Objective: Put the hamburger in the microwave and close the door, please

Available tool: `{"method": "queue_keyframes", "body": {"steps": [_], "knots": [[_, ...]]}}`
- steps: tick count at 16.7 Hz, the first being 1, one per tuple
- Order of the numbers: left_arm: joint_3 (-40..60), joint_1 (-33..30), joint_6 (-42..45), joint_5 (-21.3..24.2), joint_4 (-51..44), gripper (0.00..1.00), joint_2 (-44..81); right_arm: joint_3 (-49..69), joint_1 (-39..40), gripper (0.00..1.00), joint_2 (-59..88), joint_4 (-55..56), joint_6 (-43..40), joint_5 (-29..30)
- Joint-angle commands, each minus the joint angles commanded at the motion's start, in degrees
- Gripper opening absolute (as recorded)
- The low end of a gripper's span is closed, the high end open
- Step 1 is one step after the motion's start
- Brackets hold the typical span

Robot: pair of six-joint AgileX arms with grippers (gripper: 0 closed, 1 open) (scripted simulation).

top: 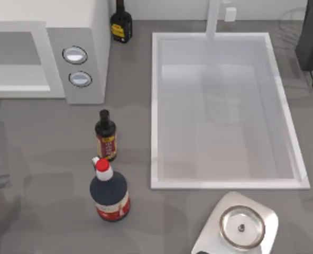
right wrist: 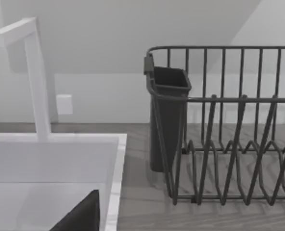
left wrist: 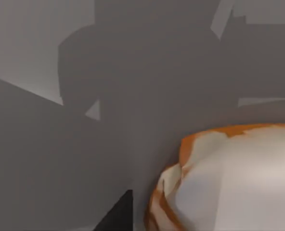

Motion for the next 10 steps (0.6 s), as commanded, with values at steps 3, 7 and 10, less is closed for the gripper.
{"method": "queue_keyframes", "body": {"steps": [3,7,10], "knots": [[0.0,0.0,0.0,0.0,0.0,0.25,0.0,0.0,0.0,1.0,0.0,0.0,0.0,0.0],[0.0,0.0,0.0,0.0,0.0,0.0,0.0,0.0,0.0,1.0,0.0,0.0,0.0,0.0],[0.0,0.0,0.0,0.0,0.0,0.0,0.0,0.0,0.0,1.0,0.0,0.0,0.0,0.0]]}}
